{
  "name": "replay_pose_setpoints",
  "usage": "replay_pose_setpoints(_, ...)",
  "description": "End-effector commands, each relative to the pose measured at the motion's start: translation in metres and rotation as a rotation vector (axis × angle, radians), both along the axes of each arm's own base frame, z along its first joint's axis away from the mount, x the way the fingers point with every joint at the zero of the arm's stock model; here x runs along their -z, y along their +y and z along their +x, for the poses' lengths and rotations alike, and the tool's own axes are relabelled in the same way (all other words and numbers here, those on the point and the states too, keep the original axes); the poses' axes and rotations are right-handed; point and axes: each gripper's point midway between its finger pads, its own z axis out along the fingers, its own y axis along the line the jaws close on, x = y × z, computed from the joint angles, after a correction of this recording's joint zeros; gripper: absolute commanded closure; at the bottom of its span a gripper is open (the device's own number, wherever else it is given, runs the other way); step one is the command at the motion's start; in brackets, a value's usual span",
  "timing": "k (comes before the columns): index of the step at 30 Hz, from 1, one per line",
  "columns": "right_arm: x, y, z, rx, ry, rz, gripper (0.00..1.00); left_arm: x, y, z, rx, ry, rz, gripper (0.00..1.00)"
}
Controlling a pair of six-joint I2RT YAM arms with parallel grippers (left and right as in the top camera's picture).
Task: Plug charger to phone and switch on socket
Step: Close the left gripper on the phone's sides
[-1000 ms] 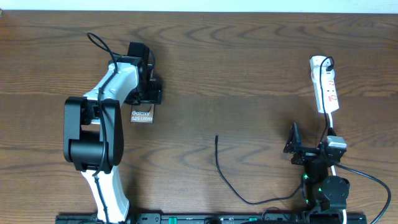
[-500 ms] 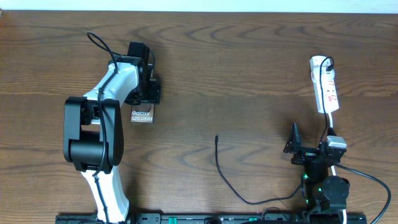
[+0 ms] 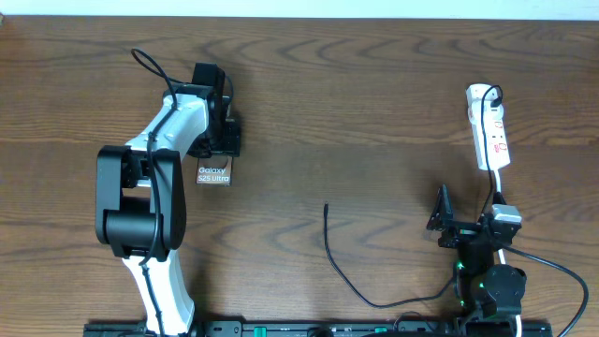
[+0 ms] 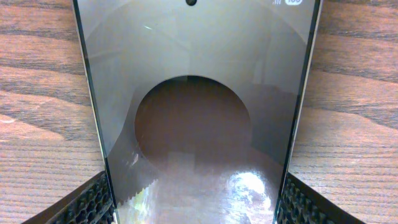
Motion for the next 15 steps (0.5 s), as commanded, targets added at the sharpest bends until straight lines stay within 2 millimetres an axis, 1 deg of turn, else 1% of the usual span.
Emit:
replay_pose_setpoints(1, 0.0001, -0.0003, -0.0003, 0.004, -0.001, -0.009, 0.01, 0.0106, 0.0037, -0.0079, 0.001, 0.034, 0.009, 0.34)
replay_pose_setpoints(11, 0.0001, -0.0003, -0.0003, 0.004, -0.001, -0.009, 0.01, 0.0106, 0.0036, -0.0079, 0.001, 0.034, 0.009, 0.42)
replay_pose_setpoints(15, 0.0001, -0.0002, -0.0003, 0.004, -0.001, -0.009, 0.01, 0.0106, 0.0037, -0.0079, 0.001, 0.034, 0.009, 0.43)
